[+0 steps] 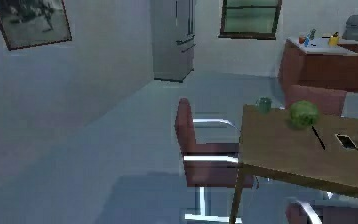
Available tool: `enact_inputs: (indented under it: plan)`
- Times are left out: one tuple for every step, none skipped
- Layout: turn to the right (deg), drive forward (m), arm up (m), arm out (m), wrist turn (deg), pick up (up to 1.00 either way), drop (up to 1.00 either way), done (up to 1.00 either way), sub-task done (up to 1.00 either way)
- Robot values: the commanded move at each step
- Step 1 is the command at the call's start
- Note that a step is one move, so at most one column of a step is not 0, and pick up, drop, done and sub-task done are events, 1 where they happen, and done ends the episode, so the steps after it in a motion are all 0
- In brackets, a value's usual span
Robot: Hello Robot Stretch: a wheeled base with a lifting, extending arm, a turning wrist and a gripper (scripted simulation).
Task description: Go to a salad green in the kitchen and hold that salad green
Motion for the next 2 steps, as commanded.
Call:
enact_inputs:
  plan:
    - [-9.0, 0.00, 0.00, 0.00, 0.0, 0.00, 0.00, 0.00, 0.00]
    - [0.0, 0.30, 0.00, 0.00, 0.0, 0.00, 0.00, 0.00, 0.00]
